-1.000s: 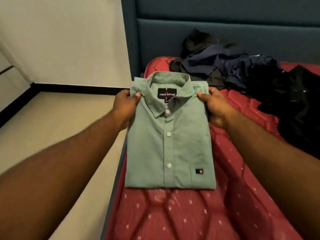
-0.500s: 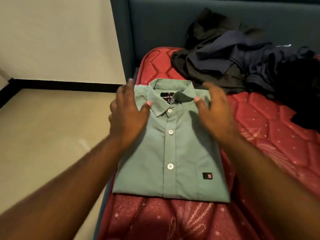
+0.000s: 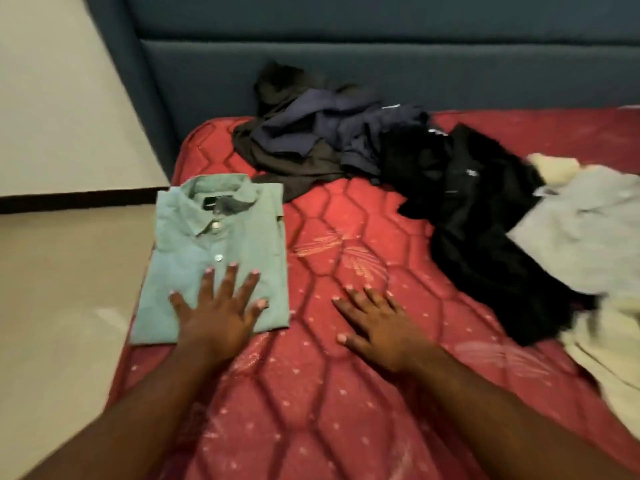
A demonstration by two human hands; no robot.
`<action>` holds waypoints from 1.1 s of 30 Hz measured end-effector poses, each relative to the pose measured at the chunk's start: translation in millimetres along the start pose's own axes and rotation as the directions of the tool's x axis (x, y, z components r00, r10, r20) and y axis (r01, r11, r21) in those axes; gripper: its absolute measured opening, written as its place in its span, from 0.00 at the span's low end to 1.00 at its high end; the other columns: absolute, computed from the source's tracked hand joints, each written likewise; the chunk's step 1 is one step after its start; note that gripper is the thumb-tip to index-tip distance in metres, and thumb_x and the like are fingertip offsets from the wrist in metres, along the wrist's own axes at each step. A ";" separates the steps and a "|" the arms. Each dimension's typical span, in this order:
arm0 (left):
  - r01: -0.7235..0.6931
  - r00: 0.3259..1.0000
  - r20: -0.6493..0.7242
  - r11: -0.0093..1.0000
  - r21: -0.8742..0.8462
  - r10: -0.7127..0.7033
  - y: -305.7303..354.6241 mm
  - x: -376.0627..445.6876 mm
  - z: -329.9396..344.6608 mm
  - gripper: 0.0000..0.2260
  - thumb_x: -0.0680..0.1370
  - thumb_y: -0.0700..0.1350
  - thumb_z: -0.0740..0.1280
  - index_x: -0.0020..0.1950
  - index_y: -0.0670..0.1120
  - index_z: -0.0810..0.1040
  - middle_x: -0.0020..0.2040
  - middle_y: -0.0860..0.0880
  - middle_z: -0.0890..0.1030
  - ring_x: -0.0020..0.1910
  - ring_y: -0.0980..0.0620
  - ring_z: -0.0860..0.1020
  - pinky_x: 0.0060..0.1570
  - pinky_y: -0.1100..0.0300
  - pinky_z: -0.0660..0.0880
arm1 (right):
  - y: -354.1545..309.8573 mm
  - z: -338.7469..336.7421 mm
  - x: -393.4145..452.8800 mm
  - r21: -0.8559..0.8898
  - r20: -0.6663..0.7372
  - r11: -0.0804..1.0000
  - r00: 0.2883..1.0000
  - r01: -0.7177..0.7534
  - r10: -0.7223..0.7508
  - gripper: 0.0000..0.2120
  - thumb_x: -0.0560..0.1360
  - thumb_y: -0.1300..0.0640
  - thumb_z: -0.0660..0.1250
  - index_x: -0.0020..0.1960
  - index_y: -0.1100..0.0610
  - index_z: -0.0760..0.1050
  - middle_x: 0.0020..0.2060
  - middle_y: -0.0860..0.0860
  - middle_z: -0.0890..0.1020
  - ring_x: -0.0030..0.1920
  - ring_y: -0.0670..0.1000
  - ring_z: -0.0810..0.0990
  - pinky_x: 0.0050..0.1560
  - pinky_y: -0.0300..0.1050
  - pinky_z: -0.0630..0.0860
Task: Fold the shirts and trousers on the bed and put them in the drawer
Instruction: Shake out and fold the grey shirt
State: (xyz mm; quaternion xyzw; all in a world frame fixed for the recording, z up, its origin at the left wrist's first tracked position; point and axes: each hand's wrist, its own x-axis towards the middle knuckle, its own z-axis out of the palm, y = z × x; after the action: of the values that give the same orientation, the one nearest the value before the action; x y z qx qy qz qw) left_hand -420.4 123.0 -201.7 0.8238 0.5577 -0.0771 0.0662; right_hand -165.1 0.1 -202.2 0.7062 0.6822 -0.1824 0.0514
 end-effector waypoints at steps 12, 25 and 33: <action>-0.540 0.836 -0.055 0.800 -0.260 0.547 301.6 -132.0 -27.5 0.32 0.78 0.62 0.60 0.79 0.59 0.51 0.79 0.52 0.58 0.77 0.43 0.56 0.71 0.34 0.56 | 145.9 -8.7 -257.6 -0.080 -0.096 0.870 0.872 -0.486 0.479 0.29 0.76 0.40 0.61 0.75 0.45 0.61 0.78 0.52 0.53 0.78 0.58 0.46 0.71 0.70 0.44; -0.673 0.720 -0.070 0.670 -0.312 0.691 537.5 -169.1 5.9 0.36 0.76 0.51 0.66 0.78 0.62 0.49 0.80 0.51 0.46 0.77 0.41 0.52 0.67 0.35 0.63 | 322.1 -14.4 -391.6 0.326 -0.257 0.558 0.496 -0.763 0.829 0.31 0.73 0.40 0.65 0.73 0.45 0.61 0.74 0.57 0.63 0.73 0.62 0.62 0.72 0.67 0.52; -0.671 0.614 0.024 0.539 -0.509 0.789 562.0 -152.5 -1.7 0.22 0.72 0.54 0.60 0.64 0.48 0.77 0.64 0.40 0.73 0.61 0.41 0.75 0.60 0.50 0.72 | 317.3 -62.3 -379.1 0.626 -0.494 0.552 0.267 -0.551 0.827 0.14 0.74 0.64 0.60 0.53 0.52 0.79 0.52 0.54 0.83 0.57 0.58 0.79 0.62 0.49 0.69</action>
State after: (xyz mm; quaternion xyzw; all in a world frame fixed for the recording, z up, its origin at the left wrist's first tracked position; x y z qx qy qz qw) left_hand 46.0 -222.7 -156.4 0.9244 0.1472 -0.0137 0.3516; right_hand 157.2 -358.3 -76.1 0.9355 0.2088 0.0580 -0.2789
